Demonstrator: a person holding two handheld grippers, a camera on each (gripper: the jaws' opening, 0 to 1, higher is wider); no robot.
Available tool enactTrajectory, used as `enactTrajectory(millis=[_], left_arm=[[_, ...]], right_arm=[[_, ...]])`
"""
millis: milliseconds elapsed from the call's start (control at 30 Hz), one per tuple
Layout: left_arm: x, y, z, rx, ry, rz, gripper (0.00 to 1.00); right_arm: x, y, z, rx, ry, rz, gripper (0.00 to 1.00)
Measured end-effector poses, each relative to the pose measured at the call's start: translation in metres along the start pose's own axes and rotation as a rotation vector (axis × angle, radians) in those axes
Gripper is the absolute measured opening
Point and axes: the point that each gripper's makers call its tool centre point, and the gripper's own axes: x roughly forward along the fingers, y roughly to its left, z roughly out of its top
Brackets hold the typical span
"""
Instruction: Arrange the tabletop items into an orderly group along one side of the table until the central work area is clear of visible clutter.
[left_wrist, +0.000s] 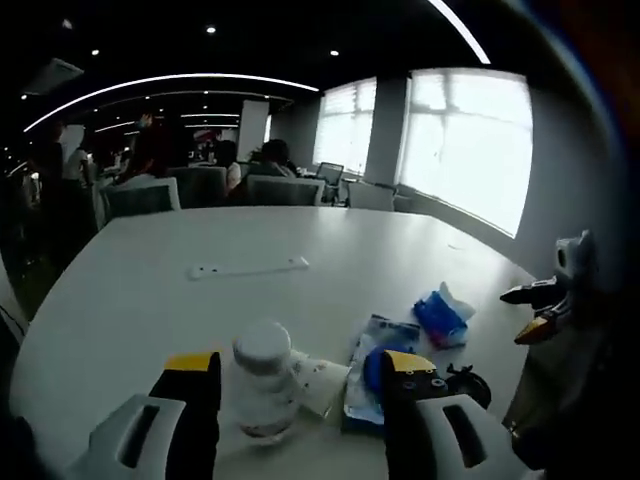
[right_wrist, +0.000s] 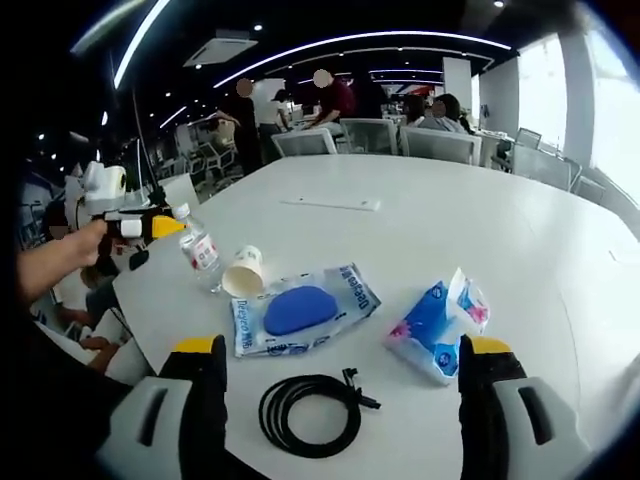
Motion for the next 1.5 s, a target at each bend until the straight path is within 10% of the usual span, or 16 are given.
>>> enactTrajectory(millis=[400,1000,1500], left_arm=[[-0.034,-0.027,0.009,-0.058,-0.034,0.010,0.82],[-0.035,-0.097,-0.022,-0.053,0.056,-0.104,1.00],[-0.038,-0.100,-0.029,-0.022,0.075,-0.097,1.00]], right_arm=[[0.000,-0.006,0.001,0.013,-0.008,-0.007,0.95],[-0.010,-0.010,-0.001,-0.002,-0.035,0.010,1.00],[-0.011,-0.012,0.000,-0.031,-0.036,0.006,0.99]])
